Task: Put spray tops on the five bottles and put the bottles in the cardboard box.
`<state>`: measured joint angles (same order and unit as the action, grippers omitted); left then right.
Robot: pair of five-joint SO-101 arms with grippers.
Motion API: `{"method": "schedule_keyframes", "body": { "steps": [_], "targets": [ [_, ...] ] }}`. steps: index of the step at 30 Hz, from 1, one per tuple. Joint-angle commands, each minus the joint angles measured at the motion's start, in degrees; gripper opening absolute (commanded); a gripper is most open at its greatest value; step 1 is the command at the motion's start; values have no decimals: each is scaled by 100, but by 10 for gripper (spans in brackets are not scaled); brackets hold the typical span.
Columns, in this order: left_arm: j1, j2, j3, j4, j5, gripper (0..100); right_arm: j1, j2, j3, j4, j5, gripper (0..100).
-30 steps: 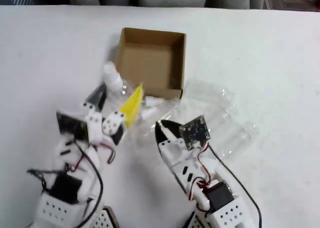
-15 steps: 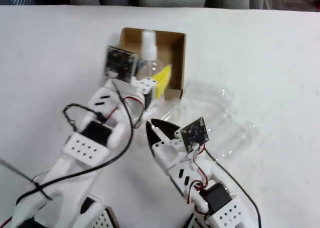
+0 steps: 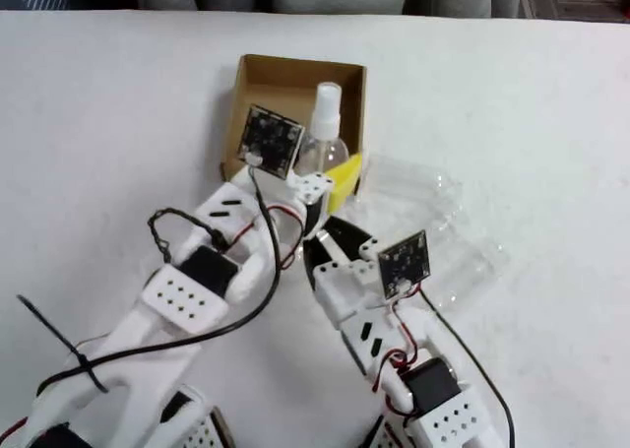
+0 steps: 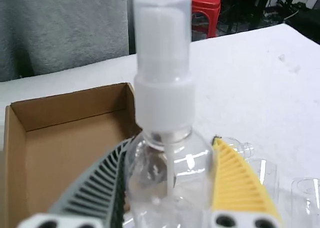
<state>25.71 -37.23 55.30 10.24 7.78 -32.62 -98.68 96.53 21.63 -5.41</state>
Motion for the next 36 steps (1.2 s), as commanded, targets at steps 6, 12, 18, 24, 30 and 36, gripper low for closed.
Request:
{"method": "schedule_keyframes", "body": {
  "steps": [6,12,18,24,30,36],
  "targets": [
    [92,-1174,-53,888,35,22,145,-4,62,-127,9,15],
    [101,-1490,-44,1354,35,22,435,-40,62,-127,9,15],
    [92,-1552,-44,1477,26,22,435,-48,62,-119,9,15],
    [48,-1543,-44,1521,26,22,356,-48,62,101,18,15],
    [92,-1578,105,1477,18,22,708,-48,53,-101,18,15],
    [48,-1543,88,1389,18,22,708,-48,53,13,18,15]
  ]
}}
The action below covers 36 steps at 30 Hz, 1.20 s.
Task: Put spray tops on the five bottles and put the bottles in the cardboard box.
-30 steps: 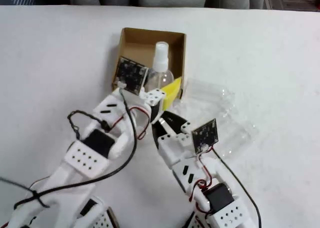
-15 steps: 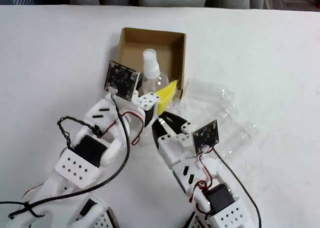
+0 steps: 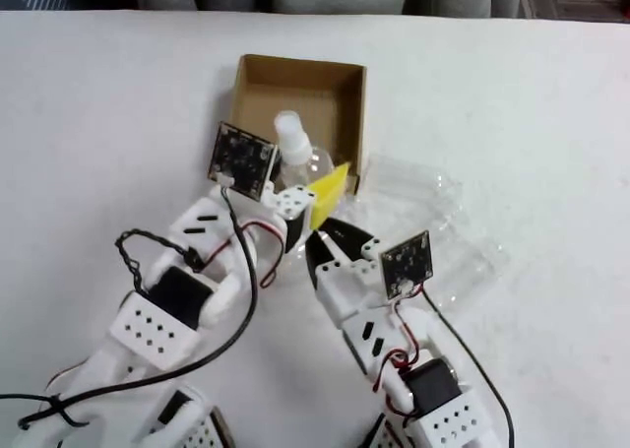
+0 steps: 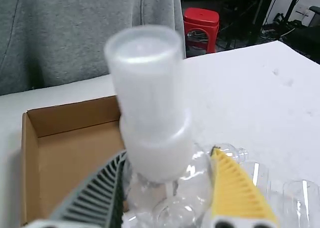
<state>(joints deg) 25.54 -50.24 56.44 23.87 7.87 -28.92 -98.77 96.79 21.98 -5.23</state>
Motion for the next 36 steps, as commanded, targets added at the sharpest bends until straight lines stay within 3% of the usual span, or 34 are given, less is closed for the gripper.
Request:
{"method": "schedule_keyframes", "body": {
  "steps": [1,8,22,36],
  "targets": [
    [57,-242,0,-114,9,22,312,-40,26,66,0,15],
    [-593,224,-255,-958,18,22,-374,-40,26,760,589,15],
    [-1613,4338,-2637,-3077,9,22,-418,-40,26,980,633,15],
    [-2132,7257,-5292,-3112,9,22,-418,-40,26,980,642,15]
  ]
}}
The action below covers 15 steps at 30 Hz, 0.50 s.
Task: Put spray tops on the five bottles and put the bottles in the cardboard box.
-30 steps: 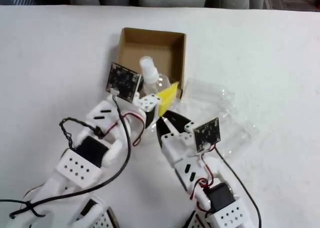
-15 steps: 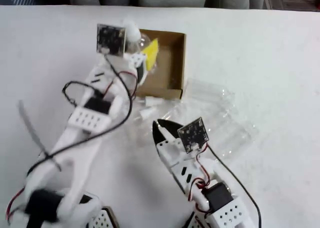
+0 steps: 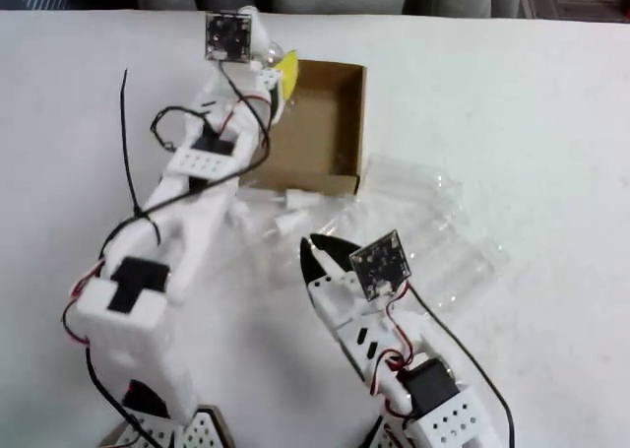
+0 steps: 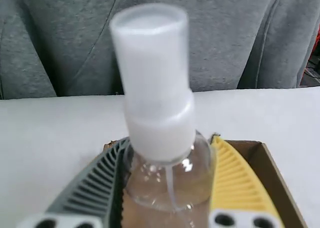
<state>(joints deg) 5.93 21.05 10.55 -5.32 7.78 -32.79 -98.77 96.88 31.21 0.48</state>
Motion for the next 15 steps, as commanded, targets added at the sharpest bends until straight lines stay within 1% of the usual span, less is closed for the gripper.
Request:
{"method": "schedule_keyframes", "body": {
  "steps": [1,3,6,8,15],
  "targets": [
    [-207,242,-826,-185,18,22,-31,-40,18,57,70,15],
    [-251,462,-1011,-185,-26,22,-40,-40,18,57,70,15],
    [-242,743,-1178,-185,-484,22,-57,-22,18,57,70,15],
    [-233,884,-1284,-202,-651,22,-66,-22,18,57,70,15],
    [-277,1446,-1881,-185,-703,22,-66,4,18,57,70,15]
  ]
}}
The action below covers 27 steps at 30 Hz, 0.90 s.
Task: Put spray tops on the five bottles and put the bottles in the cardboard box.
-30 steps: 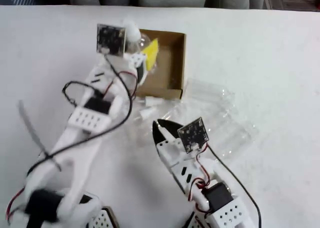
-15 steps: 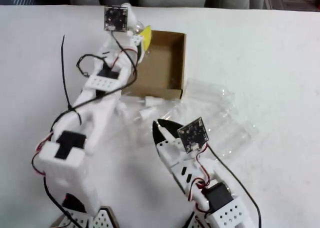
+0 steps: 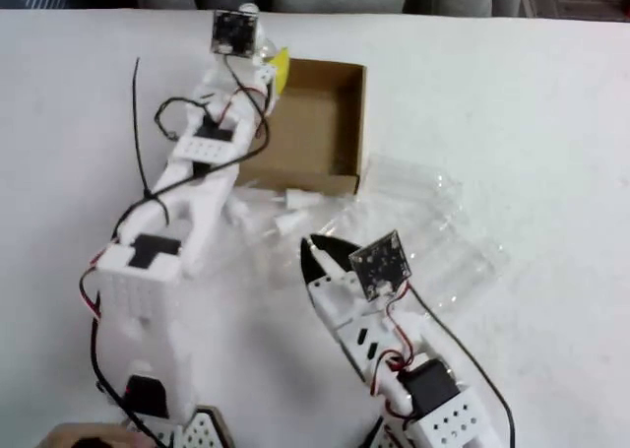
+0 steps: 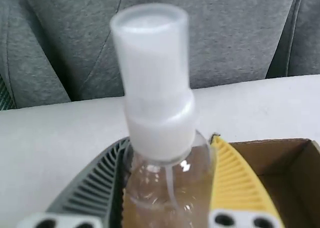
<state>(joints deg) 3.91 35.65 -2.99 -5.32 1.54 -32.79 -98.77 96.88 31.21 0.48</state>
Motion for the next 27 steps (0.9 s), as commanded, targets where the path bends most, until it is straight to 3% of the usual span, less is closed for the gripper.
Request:
{"method": "schedule_keyframes", "body": {
  "steps": [1,12,27],
  "targets": [
    [-75,75,-598,-176,-79,22,-66,4,18,57,70,15],
    [-136,875,-1688,571,-88,22,-66,4,18,66,70,15],
    [-207,1297,-1978,589,-88,24,-66,4,18,84,70,15]
  ]
}}
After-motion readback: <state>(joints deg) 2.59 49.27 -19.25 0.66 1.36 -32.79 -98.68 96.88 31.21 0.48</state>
